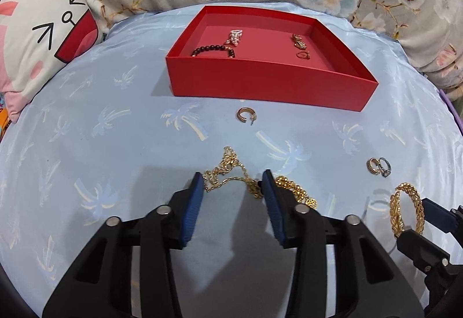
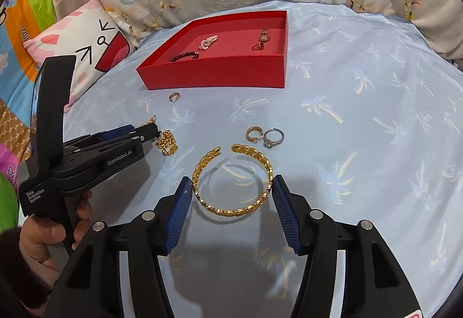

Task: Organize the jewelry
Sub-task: 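Grasp the gold chain necklace with the left gripper while the right lifts the bangle, then carry the bangle and chain into the red box and open both grippers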

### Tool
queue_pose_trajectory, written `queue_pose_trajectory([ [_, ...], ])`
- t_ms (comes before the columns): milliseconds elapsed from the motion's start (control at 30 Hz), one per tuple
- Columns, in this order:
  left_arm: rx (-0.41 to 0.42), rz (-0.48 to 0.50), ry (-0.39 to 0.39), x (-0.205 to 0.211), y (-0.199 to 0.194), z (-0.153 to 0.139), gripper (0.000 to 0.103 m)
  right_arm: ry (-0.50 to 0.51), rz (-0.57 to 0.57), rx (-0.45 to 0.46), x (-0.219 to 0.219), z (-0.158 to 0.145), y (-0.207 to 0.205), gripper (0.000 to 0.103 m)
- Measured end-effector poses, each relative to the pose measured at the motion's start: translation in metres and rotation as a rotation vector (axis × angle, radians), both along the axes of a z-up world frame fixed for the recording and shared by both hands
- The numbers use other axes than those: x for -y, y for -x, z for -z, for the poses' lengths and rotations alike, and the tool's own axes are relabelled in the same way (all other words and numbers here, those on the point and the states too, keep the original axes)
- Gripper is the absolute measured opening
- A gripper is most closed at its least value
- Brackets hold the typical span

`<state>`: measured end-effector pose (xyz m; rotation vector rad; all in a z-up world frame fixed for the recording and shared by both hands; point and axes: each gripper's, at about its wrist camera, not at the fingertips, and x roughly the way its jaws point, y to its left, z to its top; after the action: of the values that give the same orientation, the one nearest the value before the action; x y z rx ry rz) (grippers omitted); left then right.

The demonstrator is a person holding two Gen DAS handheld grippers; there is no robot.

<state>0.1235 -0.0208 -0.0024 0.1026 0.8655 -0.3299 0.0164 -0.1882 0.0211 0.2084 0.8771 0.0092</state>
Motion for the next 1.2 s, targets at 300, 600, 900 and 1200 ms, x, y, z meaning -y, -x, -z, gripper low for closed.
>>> queue_pose_trajectory([
  [300, -0.032, 0.043, 0.057, 0.008, 0.005, -0.002, 0.001, -0.003, 0.004, 0.002, 0.0, -0.001, 0.0, 0.056],
  [600, -0.042, 0.037, 0.169, -0.022, 0.02, -0.026, 0.001, -0.018, 0.006, 0.019, 0.002, -0.007, 0.004, 0.056],
  [900, 0.019, 0.03, 0.218, -0.042, 0.031, -0.07, 0.001, -0.044, 0.003, 0.053, 0.004, -0.024, 0.009, 0.056],
  [1200, 0.138, 0.076, 0.288, -0.041, 0.024, -0.142, 0.001, -0.075, 0.011, 0.101, 0.013, -0.053, -0.001, 0.056],
])
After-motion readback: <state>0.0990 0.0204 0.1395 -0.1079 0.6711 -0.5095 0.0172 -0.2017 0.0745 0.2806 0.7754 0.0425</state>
